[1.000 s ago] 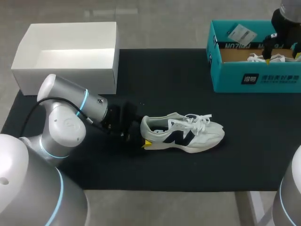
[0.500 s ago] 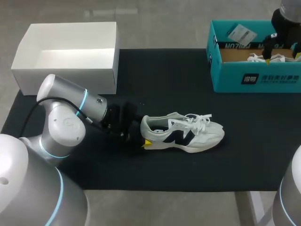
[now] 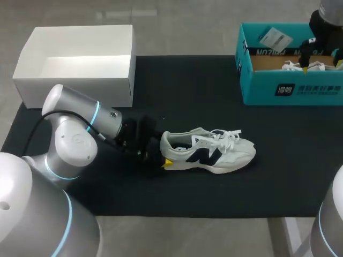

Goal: Take the shoe out of the shoebox, open the shoe tongue, remove and reinsert the insole, then place the shoe into the shoebox

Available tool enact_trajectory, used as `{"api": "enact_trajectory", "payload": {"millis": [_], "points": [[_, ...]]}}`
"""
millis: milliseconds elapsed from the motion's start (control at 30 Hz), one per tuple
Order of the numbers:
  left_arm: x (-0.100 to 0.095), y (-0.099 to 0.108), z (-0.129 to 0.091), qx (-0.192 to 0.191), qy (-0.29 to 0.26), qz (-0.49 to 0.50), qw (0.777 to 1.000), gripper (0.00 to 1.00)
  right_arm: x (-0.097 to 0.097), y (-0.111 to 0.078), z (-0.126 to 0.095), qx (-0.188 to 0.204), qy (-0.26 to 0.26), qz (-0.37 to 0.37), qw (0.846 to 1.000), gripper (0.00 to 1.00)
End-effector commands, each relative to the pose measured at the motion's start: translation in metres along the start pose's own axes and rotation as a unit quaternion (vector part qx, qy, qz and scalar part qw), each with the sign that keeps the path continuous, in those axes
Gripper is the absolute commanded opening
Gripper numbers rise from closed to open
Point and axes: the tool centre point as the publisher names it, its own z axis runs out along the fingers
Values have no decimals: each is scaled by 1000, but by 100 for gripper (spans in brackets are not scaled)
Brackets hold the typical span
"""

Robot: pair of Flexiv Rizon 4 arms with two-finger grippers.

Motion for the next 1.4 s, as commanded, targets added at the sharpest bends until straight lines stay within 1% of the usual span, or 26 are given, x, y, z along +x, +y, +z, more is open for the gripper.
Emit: {"api": "enact_trajectory", "payload": {"millis": [33, 200, 267, 367, 433, 500, 567, 600, 667, 733, 767, 900, 1000, 1067, 1233, 1367, 1400], "points": [[-1, 1, 1, 0, 0, 0, 1000, 0, 0, -1, 0, -1, -1, 0, 1000, 100], [-1, 1, 1, 0, 0, 0, 1000, 0, 0, -1, 0, -1, -1, 0, 1000, 100], [-1, 1, 1, 0, 0, 0, 1000, 0, 12, -6, -3, -8, 5, 19, 1000, 100], [-1, 1, 1, 0, 0, 0, 1000, 0, 32, -13, -7, -8, -4, 33, 999, 100], [-1, 1, 1, 0, 0, 0, 1000, 0, 44, -18, -11, -19, 2, 50, 999, 100], [-1, 1, 1, 0, 0, 0, 1000, 0, 57, -22, -14, -18, -9, 63, 998, 100], [-1, 1, 1, 0, 0, 0, 1000, 0, 68, -26, -16, -24, 2, 86, 996, 100], [-1, 1, 1, 0, 0, 0, 1000, 0, 75, -29, -18, -33, 4, 100, 994, 100], [-1, 1, 1, 0, 0, 0, 1000, 0, 87, -35, -20, -39, -16, 142, 989, 100], [-1, 1, 1, 0, 0, 0, 1000, 0, 99, -41, -20, -53, 0, 171, 984, 100], [-1, 1, 1, 0, 0, 0, 1000, 0, 107, -44, -19, -56, -5, 183, 982, 100], [-1, 1, 1, 0, 0, 0, 1000, 0, 135, -51, -18, -54, -4, 177, 983, 100], [-1, 1, 1, 0, 0, 0, 1000, 0, 160, -55, -18, -66, 16, 165, 984, 100], [-1, 1, 1, 0, 0, 0, 1000, 0, 177, -56, -16, -62, 26, 161, 985, 100], [-1, 1, 1, 0, 0, 0, 1000, 0, 216, -56, -13, -29, 30, 140, 989, 100], [-1, 1, 1, 0, 0, 0, 1000, 0, 238, -57, -12, -2, 19, 146, 989, 100], [-1, 1, 1, 0, 0, 0, 1000, 0, 243, -58, -12, 1, 25, 146, 989, 100]]}}
